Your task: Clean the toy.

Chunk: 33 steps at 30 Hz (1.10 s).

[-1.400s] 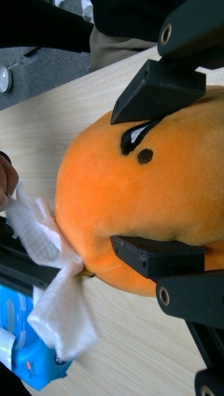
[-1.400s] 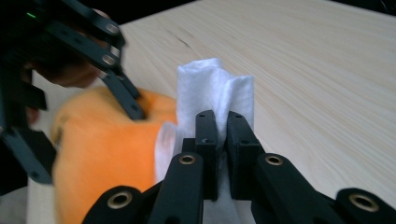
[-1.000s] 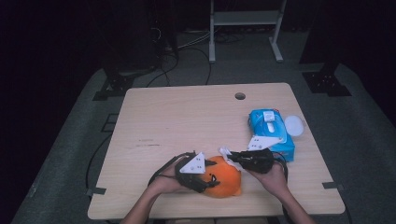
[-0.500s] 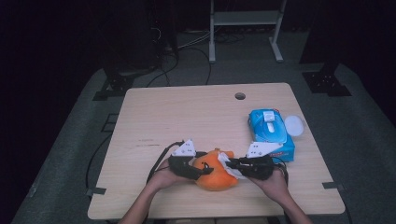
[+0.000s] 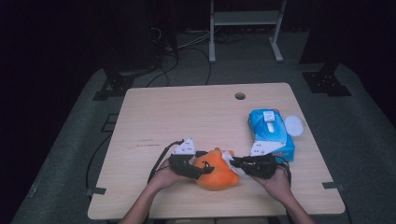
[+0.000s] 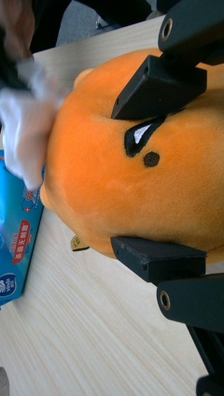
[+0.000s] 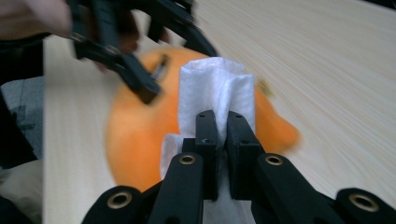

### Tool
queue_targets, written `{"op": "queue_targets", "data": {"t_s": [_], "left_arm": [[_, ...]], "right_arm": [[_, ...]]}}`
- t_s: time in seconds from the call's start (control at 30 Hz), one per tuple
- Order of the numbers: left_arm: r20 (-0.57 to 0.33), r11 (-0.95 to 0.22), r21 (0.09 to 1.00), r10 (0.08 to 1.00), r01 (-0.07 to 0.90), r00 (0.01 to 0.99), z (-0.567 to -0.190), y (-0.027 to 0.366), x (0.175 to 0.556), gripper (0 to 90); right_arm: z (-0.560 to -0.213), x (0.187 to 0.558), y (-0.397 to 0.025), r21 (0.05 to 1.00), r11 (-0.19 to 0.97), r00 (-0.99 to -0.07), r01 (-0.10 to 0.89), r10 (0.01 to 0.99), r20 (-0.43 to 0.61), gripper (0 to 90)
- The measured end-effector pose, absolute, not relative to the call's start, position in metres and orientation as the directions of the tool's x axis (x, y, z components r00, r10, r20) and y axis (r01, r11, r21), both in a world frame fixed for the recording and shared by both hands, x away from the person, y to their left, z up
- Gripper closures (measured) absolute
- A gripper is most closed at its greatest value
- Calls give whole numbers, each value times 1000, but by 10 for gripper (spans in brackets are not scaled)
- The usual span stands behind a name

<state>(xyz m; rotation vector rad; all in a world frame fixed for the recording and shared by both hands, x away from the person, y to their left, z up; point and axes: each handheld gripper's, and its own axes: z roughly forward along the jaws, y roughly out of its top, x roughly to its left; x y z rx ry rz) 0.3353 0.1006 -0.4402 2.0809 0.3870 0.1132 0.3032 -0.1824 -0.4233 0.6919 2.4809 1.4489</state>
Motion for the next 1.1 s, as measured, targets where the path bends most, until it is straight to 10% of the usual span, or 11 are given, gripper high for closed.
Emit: {"op": "queue_targets", "data": {"t_s": [0.5, 0.77, 1.1], "left_arm": [[-81, -434, 874, 315, 219, 945, -422, 109, 335, 113], [-100, -451, 865, 279, 222, 955, -429, 106, 335, 337], [-93, -432, 873, 311, 228, 946, -428, 103, 335, 328]], "right_arm": [[-424, 303, -175, 866, 398, -871, 301, 485, 80, 841], [-420, 303, -180, 867, 397, -847, 300, 529, 51, 840], [-413, 296, -164, 882, 406, -889, 239, 457, 30, 841]]}}
